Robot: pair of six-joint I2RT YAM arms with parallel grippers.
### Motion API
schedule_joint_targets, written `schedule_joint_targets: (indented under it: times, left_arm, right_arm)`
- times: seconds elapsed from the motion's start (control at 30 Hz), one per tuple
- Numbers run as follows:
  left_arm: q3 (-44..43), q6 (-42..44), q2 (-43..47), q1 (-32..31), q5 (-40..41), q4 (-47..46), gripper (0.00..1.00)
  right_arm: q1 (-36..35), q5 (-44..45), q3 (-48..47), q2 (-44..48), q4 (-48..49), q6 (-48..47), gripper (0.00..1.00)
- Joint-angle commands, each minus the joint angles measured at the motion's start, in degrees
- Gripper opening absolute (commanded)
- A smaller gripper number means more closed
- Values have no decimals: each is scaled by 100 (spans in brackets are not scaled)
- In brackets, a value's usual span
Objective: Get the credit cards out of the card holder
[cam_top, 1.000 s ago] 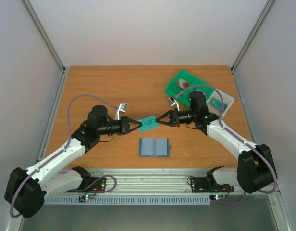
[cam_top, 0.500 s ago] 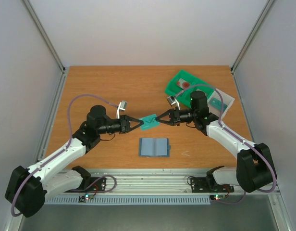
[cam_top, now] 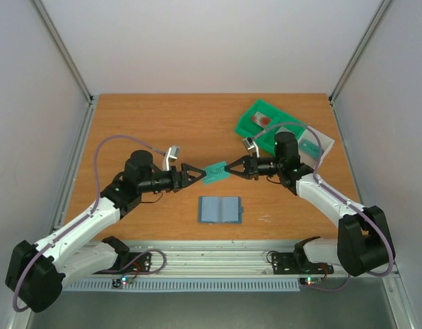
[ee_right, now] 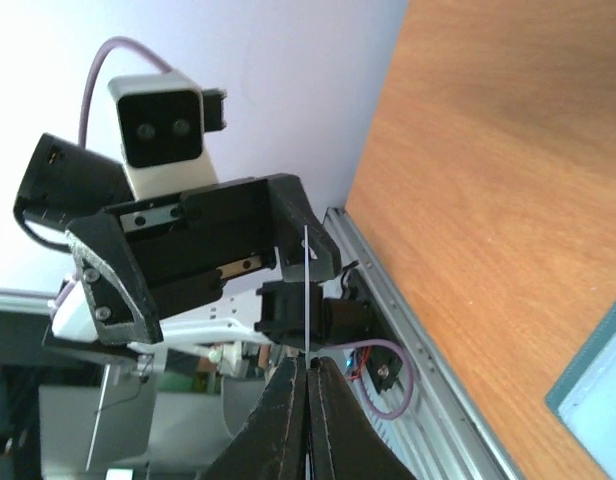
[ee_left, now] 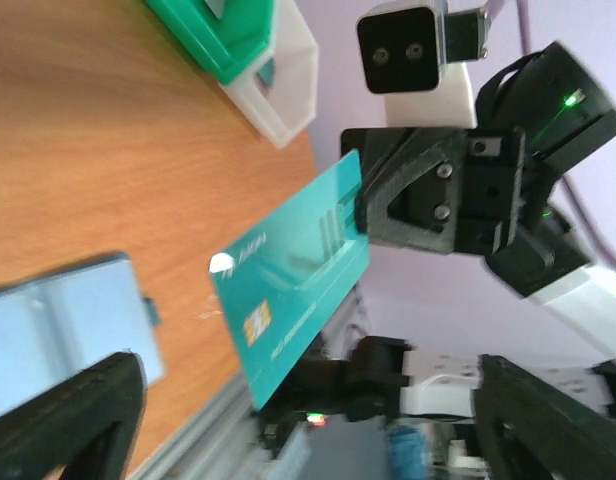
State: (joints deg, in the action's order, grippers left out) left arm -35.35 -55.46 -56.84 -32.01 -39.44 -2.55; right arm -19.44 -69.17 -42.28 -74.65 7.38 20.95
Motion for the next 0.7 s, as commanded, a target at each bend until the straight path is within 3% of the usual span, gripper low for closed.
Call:
schedule_joint_targets:
  times: [0.0,0.23,0.4,0.67]
  left_arm:
    - [-427,595,130,-24,535,982,98]
    - [-817,1343,-157,-25,880,1836,99]
    - [-948,1760,-376,-24,861,2116,99]
    - [-1084,2193,-600,-25,830,2442,99]
  right_arm:
    - [349,486,179,281,-244,-1,1]
    - [953,1107,5,446,-1253,-578,1]
    - [1380,2186,-349,560,-2586,-1274,1]
    - [2198,3655,-612,675,-3129,-1832,1]
